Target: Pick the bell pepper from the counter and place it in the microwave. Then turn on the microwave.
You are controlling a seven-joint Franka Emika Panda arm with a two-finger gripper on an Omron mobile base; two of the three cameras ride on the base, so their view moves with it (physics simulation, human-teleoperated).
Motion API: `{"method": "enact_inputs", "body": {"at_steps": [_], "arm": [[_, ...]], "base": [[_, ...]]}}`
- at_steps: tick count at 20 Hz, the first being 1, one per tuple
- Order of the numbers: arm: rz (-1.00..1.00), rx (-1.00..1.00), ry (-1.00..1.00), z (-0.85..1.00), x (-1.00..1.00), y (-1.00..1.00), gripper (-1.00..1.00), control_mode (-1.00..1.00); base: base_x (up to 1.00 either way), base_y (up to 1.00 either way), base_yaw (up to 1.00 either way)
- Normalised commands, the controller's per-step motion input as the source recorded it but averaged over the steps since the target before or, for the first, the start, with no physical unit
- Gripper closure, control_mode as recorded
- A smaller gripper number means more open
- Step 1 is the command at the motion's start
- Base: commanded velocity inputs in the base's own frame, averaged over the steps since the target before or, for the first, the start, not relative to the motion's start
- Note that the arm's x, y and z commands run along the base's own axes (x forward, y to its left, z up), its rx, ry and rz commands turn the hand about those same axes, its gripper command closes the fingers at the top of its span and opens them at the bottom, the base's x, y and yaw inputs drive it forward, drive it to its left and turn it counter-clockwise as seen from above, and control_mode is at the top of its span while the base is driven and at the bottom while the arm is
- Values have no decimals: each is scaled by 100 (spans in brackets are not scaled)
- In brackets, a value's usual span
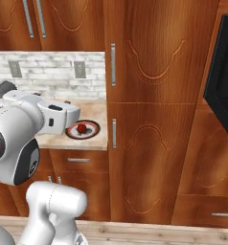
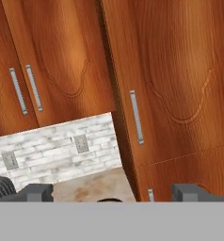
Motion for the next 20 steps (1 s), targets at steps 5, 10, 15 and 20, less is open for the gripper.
{"method": "enact_inputs", "body": {"at_steps": [5,10,15,20], "arm": [[0,0,0,0,0,0,-100,100],[0,0,0,0,0,0,-100,100],[0,0,0,0,0,0,-100,100],[0,0,0,0,0,0,-100,100]], "base": [[37,46,0],[39,50,0],[47,34,0],[57,17,0]]}}
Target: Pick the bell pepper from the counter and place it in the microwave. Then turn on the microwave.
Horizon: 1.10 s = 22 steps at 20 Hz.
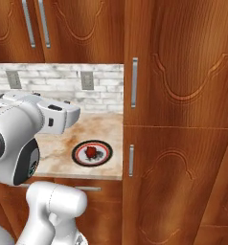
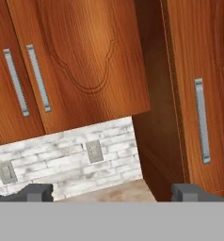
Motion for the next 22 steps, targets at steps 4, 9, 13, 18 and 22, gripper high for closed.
{"method": "enact_inputs", "body": {"at_steps": [4,9,13,18,22], "arm": [[0,0,0,0,0,0,-100,100],[0,0,0,0,0,0,-100,100],[0,0,0,0,0,0,-100,100],[0,0,0,0,0,0,-100,100],[0,0,0,0,0,0,-100,100]], "base": [[49,26,0],[37,32,0],[27,27,0],[5,23,0],[0,10,0]]}}
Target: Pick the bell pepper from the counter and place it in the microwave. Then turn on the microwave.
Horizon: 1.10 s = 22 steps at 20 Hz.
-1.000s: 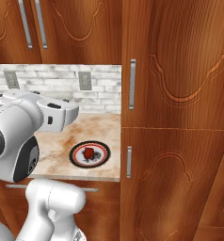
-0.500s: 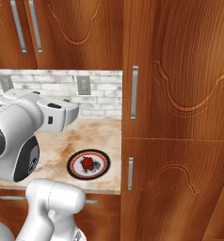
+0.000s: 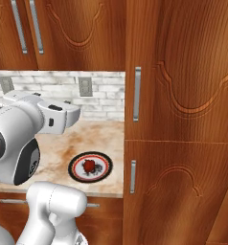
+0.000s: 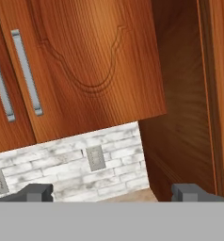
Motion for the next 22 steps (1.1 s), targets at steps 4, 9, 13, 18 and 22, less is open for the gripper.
{"method": "enact_inputs", "body": {"at_steps": [4,9,13,18,22], "arm": [[0,0,0,0,0,0,-100,100],[0,0,0,0,0,0,-100,100],[0,-1,3,-1,0,2,-100,-100],[0,-10,25,-10,0,20,-100,-100],[0,-11,25,-17,0,29,-100,-100]], "base": [[0,1,0],[0,0,0],[0,1,0],[0,0,0],[0,0,0]]}}
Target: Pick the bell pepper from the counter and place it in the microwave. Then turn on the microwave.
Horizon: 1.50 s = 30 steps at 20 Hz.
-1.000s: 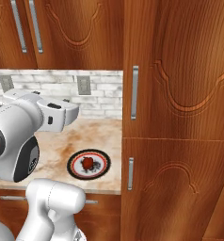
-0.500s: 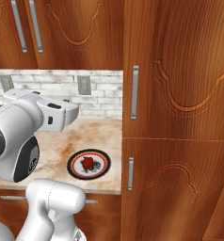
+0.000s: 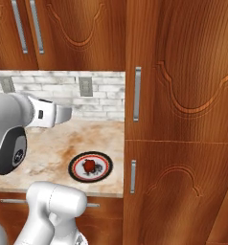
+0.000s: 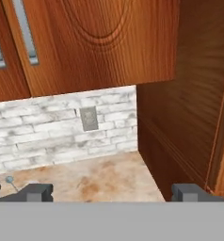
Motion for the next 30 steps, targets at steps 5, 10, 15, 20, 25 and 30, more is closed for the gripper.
{"method": "enact_inputs", "body": {"at_steps": [5,10,15,20,25,30], "arm": [[0,-9,21,-30,0,20,-100,-100],[0,-5,16,-30,0,4,-100,-100],[0,-5,12,-36,0,-1,-100,-100],[0,-7,5,-34,13,-1,-100,-100],[0,-1,7,-36,19,-6,-100,-100],[0,0,11,-39,11,-11,-100,-100]], "base": [[0,0,0],[0,0,0],[0,0,0],[0,0,0],[0,0,0],[0,0,0]]}}
